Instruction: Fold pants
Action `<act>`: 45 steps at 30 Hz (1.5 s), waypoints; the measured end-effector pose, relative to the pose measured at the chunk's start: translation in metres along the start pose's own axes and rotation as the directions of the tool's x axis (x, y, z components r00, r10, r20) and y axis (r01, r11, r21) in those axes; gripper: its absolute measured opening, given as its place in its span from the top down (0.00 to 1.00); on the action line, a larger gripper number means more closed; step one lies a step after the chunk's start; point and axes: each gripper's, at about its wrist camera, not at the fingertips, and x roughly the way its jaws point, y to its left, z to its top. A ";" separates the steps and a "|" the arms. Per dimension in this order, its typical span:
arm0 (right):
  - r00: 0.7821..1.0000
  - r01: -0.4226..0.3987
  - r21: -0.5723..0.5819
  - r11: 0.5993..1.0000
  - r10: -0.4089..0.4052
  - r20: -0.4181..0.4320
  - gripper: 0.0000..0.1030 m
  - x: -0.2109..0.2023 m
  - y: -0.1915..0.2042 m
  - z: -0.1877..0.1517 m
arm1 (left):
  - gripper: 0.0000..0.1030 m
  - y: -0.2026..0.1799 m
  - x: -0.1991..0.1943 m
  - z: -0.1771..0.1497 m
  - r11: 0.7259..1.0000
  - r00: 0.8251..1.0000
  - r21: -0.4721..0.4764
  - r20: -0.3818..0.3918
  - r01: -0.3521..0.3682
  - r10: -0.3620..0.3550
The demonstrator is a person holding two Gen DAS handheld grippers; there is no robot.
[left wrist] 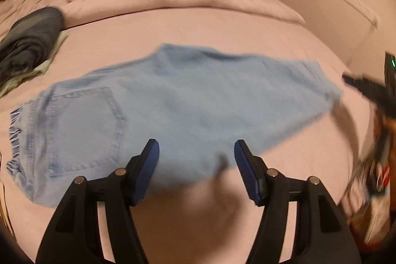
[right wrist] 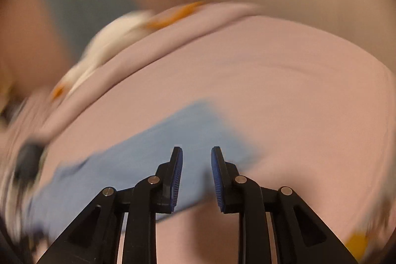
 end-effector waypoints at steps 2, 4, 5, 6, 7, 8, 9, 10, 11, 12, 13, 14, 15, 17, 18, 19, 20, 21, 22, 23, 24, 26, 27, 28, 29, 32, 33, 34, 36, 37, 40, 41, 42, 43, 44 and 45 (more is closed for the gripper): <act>0.988 -0.134 -0.136 0.982 0.122 -0.099 0.76 0.025 0.048 -0.006 | 0.39 0.013 0.005 0.005 0.998 1.000 -0.055 0.009 -0.010 0.010; 0.963 -0.237 -0.280 0.930 0.187 -0.192 0.76 0.050 0.102 -0.023 | 0.39 0.027 0.016 0.004 0.993 0.999 -0.105 -0.008 -0.047 0.046; 0.958 -0.256 -0.348 0.902 0.188 -0.217 0.76 0.059 0.124 -0.033 | 0.39 0.035 0.022 -0.001 0.990 0.998 -0.123 -0.030 -0.065 0.062; 0.953 -0.278 -0.431 0.858 0.189 -0.238 0.76 0.069 0.148 -0.047 | 0.39 0.042 0.026 -0.005 0.989 0.996 -0.129 -0.044 -0.077 0.071; 0.945 -0.304 -0.481 0.823 0.195 -0.264 0.76 0.074 0.163 -0.058 | 0.40 0.049 0.028 -0.012 0.989 0.996 -0.126 -0.055 -0.078 0.072; 0.936 -0.325 -0.530 0.783 0.188 -0.296 0.76 0.081 0.176 -0.069 | 0.42 0.052 0.027 -0.018 0.992 0.997 -0.111 -0.044 -0.061 0.056; 0.927 -0.338 -0.582 0.740 0.155 -0.341 0.76 0.088 0.186 -0.084 | 0.42 0.055 0.021 -0.023 0.995 0.999 -0.092 -0.019 -0.043 0.042; 0.928 -0.332 -0.634 0.699 0.119 -0.354 0.76 0.089 0.192 -0.099 | 0.42 0.058 0.016 -0.026 0.996 0.999 -0.083 -0.011 -0.041 0.040; 0.944 -0.302 -0.684 0.664 0.110 -0.310 0.76 0.081 0.195 -0.107 | 0.42 0.060 0.013 -0.027 0.996 0.999 -0.084 -0.010 -0.038 0.037; 0.941 -0.308 -0.715 0.627 0.091 -0.326 0.76 0.076 0.196 -0.110 | 0.42 0.063 0.008 -0.028 0.995 0.999 -0.091 -0.006 -0.034 0.033; 0.932 -0.326 -0.717 0.616 0.084 -0.352 0.76 0.074 0.195 -0.110 | 0.42 0.067 0.004 -0.026 0.994 0.999 -0.102 -0.002 -0.037 0.037; 0.920 -0.352 -0.708 0.612 0.086 -0.383 0.76 0.074 0.195 -0.106 | 0.41 0.069 0.000 -0.025 0.993 0.999 -0.110 0.000 -0.041 0.041; 0.911 -0.370 -0.693 0.618 0.097 -0.401 0.76 0.074 0.195 -0.097 | 0.40 0.072 -0.005 -0.021 0.992 0.998 -0.116 0.014 -0.055 0.057; 0.910 -0.385 -0.650 0.655 0.150 -0.387 0.76 0.070 0.194 -0.082 | 0.40 0.072 -0.013 -0.017 0.991 0.996 -0.113 0.050 -0.071 0.077; 0.900 -0.413 -0.591 0.693 0.210 -0.382 0.76 0.075 0.197 -0.067 | 0.39 0.073 -0.017 -0.013 0.990 0.993 -0.112 0.072 -0.080 0.088; 0.894 -0.427 -0.548 0.720 0.243 -0.376 0.76 0.083 0.203 -0.056 | 0.38 0.074 -0.020 -0.010 0.990 0.990 -0.111 0.098 -0.092 0.103; 0.887 -0.438 -0.509 0.741 0.266 -0.376 0.76 0.092 0.207 -0.044 | 0.35 0.077 -0.022 -0.009 0.989 0.987 -0.110 0.111 -0.103 0.115; 0.886 -0.436 -0.479 0.762 0.271 -0.376 0.76 0.109 0.213 -0.033 | 0.34 0.081 -0.021 -0.008 0.986 0.985 -0.116 0.114 -0.118 0.132; 0.893 -0.416 -0.469 0.779 0.253 -0.373 0.76 0.127 0.221 -0.026 | 0.34 0.087 -0.019 -0.009 0.982 0.983 -0.127 0.104 -0.138 0.151; 0.895 -0.401 -0.458 0.794 0.233 -0.380 0.77 0.142 0.227 -0.020 | 0.34 0.096 -0.015 -0.010 0.978 0.983 -0.143 0.085 -0.150 0.163; 0.892 -0.391 -0.434 0.812 0.218 -0.396 0.77 0.165 0.235 -0.013 | 0.34 0.103 -0.012 -0.013 0.975 0.983 -0.157 0.066 -0.159 0.172; 0.893 -0.357 -0.425 0.832 0.170 -0.416 0.79 0.198 0.251 -0.007 | 0.36 0.115 -0.005 -0.018 0.971 0.984 -0.172 0.036 -0.165 0.174; 0.889 -0.337 -0.412 0.846 0.142 -0.435 0.83 0.218 0.254 -0.004 | 0.36 0.119 -0.005 -0.019 0.973 0.987 -0.176 0.038 -0.149 0.158; 0.893 -0.323 -0.403 0.856 0.135 -0.430 0.92 0.225 0.254 -0.003 | 0.36 0.121 -0.005 -0.019 0.974 0.988 -0.175 0.044 -0.141 0.151; 0.901 -0.309 -0.389 0.868 0.136 -0.412 0.96 0.231 0.255 0.002 | 0.35 0.120 -0.004 -0.017 0.975 0.988 -0.171 0.041 -0.143 0.152; 0.909 -0.276 -0.335 0.901 0.131 -0.396 0.97 0.247 0.257 0.015 | 0.27 0.117 0.001 -0.012 0.977 0.988 -0.160 0.026 -0.144 0.150; 0.912 -0.245 -0.329 0.912 0.102 -0.397 0.97 0.249 0.257 0.015 | 0.24 0.116 0.001 -0.010 0.977 0.989 -0.160 0.024 -0.142 0.148; 0.916 -0.234 -0.317 0.919 0.099 -0.390 0.96 0.247 0.256 0.018 | 0.23 0.115 -0.001 -0.012 0.977 0.989 -0.158 0.028 -0.140 0.147; 0.936 -0.254 -0.340 0.905 0.142 -0.323 0.96 0.225 0.267 0.024 | 0.22 0.115 -0.001 -0.013 0.979 0.989 -0.151 0.032 -0.137 0.143; 0.935 -0.281 -0.363 0.888 0.169 -0.311 0.96 0.213 0.273 0.024 | 0.22 0.114 0.001 -0.012 0.979 0.989 -0.148 0.032 -0.138 0.144; 0.880 -0.429 -0.416 0.802 0.268 -0.391 0.96 0.191 0.296 0.008 | 0.18 0.112 0.003 -0.011 0.981 0.989 -0.138 0.035 -0.136 0.142; 0.869 -0.453 -0.436 0.778 0.275 -0.412 0.96 0.191 0.305 0.002 | 0.15 0.111 0.005 -0.010 0.981 0.989 -0.135 0.035 -0.138 0.144; 0.861 -0.465 -0.457 0.758 0.266 -0.433 0.96 0.197 0.315 -0.006 | 0.14 0.110 0.006 -0.010 0.981 0.988 -0.130 0.035 -0.143 0.149; 0.863 -0.454 -0.469 0.757 0.245 -0.441 0.96 0.205 0.322 -0.011 | 0.13 0.108 0.007 -0.011 0.981 0.987 -0.118 0.034 -0.154 0.159; 0.865 -0.440 -0.478 0.760 0.218 -0.451 0.96 0.215 0.325 -0.015 | 0.13 0.106 0.008 -0.011 0.981 0.985 -0.108 0.032 -0.164 0.168; 0.866 -0.420 -0.478 0.772 0.182 -0.467 0.96 0.232 0.329 -0.019 | 0.13 0.105 0.009 -0.012 0.980 0.984 -0.098 0.029 -0.172 0.175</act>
